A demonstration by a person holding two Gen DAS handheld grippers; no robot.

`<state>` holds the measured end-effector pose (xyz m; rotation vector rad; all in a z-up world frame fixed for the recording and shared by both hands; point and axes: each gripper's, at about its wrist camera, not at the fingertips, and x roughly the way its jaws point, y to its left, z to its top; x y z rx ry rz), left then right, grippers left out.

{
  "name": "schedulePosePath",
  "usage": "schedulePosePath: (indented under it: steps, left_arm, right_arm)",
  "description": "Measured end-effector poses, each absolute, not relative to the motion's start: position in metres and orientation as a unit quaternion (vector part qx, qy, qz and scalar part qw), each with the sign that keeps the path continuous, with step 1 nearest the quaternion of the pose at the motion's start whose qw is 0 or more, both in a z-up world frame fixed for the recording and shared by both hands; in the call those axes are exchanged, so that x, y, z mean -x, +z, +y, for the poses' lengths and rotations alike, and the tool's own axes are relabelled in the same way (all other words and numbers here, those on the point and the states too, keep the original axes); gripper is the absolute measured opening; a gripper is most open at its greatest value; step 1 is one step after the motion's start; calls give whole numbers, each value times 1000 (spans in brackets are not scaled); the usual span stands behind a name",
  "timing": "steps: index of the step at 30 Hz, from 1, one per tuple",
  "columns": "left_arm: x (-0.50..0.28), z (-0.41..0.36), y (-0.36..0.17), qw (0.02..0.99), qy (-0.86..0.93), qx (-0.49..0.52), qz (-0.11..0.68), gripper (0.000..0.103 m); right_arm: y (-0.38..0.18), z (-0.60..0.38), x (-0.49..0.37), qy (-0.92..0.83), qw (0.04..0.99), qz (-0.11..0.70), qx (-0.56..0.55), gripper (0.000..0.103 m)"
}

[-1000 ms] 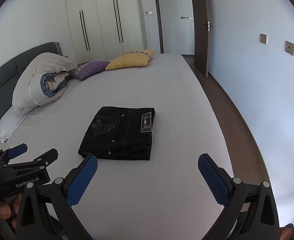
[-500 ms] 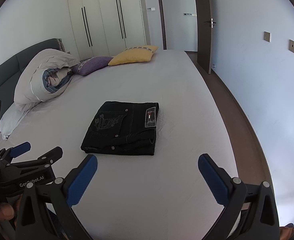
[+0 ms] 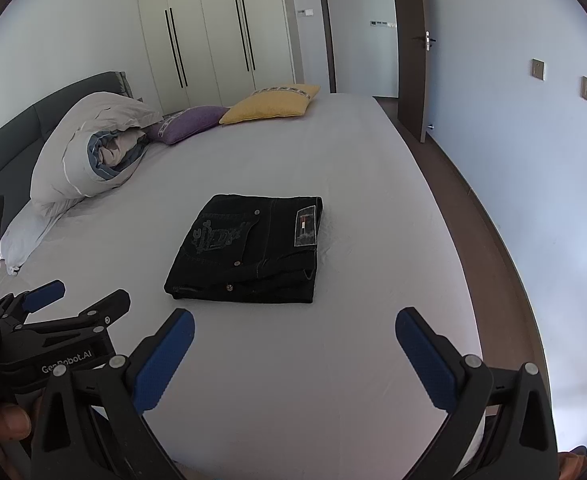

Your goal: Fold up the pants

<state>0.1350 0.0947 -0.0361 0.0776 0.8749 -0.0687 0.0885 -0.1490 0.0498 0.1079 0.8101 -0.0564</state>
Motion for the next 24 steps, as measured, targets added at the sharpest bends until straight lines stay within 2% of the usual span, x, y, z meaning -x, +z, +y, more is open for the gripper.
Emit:
schedulePosePath:
  steps: [24]
  left_arm:
    - [-134,96,-42,902,-36,-32,430,103]
  right_arm:
    - [42,-148,-86,-27,915,400,-53,103]
